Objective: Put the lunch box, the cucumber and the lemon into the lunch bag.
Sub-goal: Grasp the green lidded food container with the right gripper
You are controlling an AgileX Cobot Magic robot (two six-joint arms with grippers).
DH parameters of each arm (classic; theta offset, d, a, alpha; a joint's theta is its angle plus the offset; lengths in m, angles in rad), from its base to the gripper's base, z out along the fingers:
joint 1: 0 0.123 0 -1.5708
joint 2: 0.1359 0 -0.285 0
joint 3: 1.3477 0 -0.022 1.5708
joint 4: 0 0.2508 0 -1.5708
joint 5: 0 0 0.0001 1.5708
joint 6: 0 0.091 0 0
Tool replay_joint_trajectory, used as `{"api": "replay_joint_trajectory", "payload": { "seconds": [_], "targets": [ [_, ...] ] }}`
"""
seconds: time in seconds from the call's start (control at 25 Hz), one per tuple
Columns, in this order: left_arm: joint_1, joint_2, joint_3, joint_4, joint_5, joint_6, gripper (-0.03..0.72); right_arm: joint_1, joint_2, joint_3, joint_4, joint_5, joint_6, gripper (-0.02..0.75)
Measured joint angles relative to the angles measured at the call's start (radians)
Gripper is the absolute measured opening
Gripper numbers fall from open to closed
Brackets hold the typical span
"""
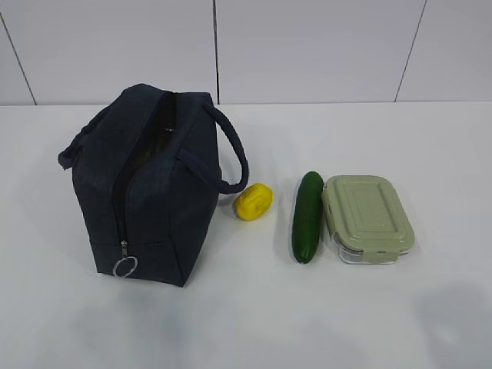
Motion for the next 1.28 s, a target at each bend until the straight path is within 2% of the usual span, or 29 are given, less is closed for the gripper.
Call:
{"api": "replay_joint_trajectory", "payload": {
  "seconds": [1.28],
  "targets": [
    [0.0,0.0,0.0,0.0,0.0,0.0,0.245,0.0,0.0,0.0,0.002,0.0,0.0,0.513]
  ]
}}
